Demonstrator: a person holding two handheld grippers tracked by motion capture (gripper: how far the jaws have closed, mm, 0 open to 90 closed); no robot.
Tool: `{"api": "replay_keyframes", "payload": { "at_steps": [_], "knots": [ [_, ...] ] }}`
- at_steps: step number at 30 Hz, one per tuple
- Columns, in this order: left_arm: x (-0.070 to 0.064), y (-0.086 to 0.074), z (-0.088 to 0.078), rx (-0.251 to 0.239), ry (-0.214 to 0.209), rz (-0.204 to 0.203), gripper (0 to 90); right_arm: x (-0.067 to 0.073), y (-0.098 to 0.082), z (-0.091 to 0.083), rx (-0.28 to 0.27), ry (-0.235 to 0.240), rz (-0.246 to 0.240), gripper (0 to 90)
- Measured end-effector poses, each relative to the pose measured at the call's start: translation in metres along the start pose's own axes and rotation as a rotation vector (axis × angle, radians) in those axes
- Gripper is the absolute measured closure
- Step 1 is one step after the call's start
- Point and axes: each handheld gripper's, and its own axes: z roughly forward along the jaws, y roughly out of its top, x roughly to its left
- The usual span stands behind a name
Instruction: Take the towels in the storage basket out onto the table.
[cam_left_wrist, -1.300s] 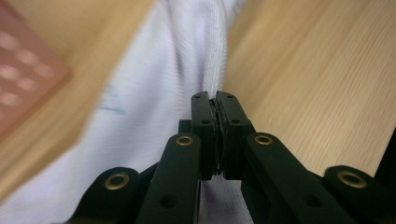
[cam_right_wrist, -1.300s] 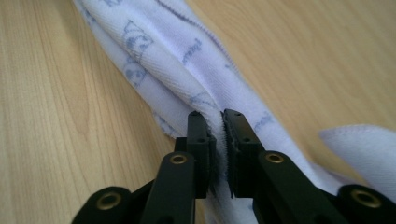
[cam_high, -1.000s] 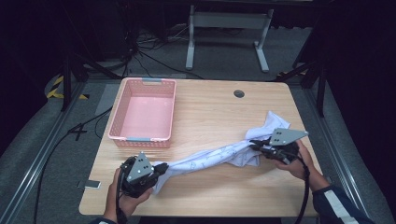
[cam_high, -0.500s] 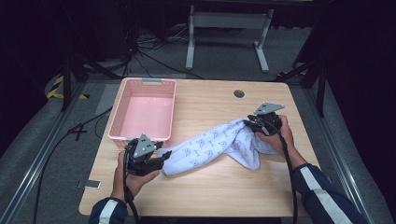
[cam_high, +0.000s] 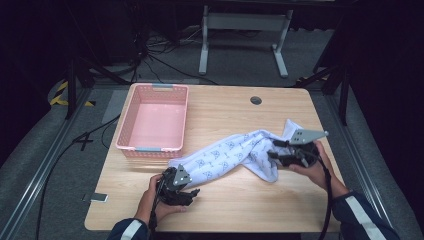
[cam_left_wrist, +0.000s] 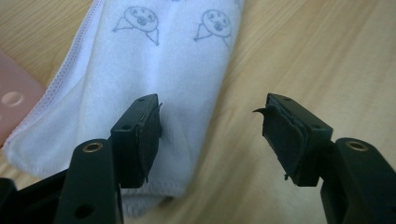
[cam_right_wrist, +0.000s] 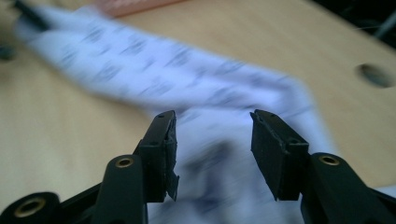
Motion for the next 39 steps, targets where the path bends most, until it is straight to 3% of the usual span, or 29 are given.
{"api": "replay_keyframes", "payload": {
  "at_steps": [1,3,4,5,8,10,15,17,19,22,24,25,27,29,31,33,36,39],
  "knots": [
    [0.001,0.001,0.002,0.006,0.009,0.000,39.1,0.008,-0.006,0.003,0.025,0.033,-0.012,49.4],
    [0.005,0.002,0.005,0.006,0.027,-0.006,43.9,0.021,-0.019,0.014,0.113,0.038,-0.057,45.8],
    [0.005,0.002,0.005,0.006,0.027,-0.006,46.8,0.021,-0.019,0.014,0.113,0.038,-0.057,45.8],
    [0.006,0.003,0.007,0.018,0.048,-0.004,51.0,0.025,-0.029,0.024,0.160,0.030,-0.055,42.9],
    [0.010,0.006,0.010,0.032,0.073,0.006,58.5,0.020,-0.039,0.037,0.209,-0.004,-0.025,42.0],
    [0.010,0.007,0.010,0.038,0.072,0.006,63.6,0.018,-0.042,0.041,0.215,-0.011,-0.017,45.0],
    [0.013,0.014,0.006,0.035,0.082,0.051,78.1,0.014,-0.046,0.035,0.189,-0.090,-0.027,80.3],
    [0.015,0.017,-0.006,-0.020,0.050,0.041,78.9,0.010,-0.046,0.025,0.169,-0.128,-0.027,83.4],
    [0.016,0.020,-0.019,-0.082,0.051,0.020,79.6,0.004,-0.044,0.011,0.126,-0.175,-0.010,84.4],
    [0.024,0.025,-0.049,-0.194,0.008,-0.012,80.4,-0.010,-0.041,-0.015,0.048,-0.254,0.048,84.6],
    [0.026,0.026,-0.062,-0.251,-0.043,-0.045,80.8,-0.021,-0.039,-0.032,-0.013,-0.272,0.098,84.5],
    [0.026,0.026,-0.065,-0.259,-0.042,-0.043,81.8,-0.025,-0.038,-0.038,-0.038,-0.272,0.118,84.6],
    [0.026,0.027,-0.069,-0.255,-0.041,-0.046,84.2,-0.029,-0.036,-0.046,-0.046,-0.296,0.127,84.0],
    [0.024,0.022,-0.066,-0.223,-0.058,-0.054,83.3,-0.034,-0.039,-0.050,-0.042,-0.271,0.157,83.0],
    [0.023,0.019,-0.059,-0.173,-0.035,-0.030,83.6,-0.036,-0.043,-0.050,-0.032,-0.286,0.165,79.0],
    [0.022,0.018,-0.055,-0.158,-0.030,-0.033,83.4,-0.038,-0.046,-0.047,-0.013,-0.292,0.192,76.8],
    [0.027,0.014,-0.045,-0.110,0.036,-0.032,80.9,-0.042,-0.047,-0.042,0.016,-0.303,0.198,77.9],
    [0.036,0.008,-0.040,-0.091,0.090,-0.100,75.7,-0.049,-0.051,-0.039,0.035,-0.323,0.220,79.5]
  ]
}}
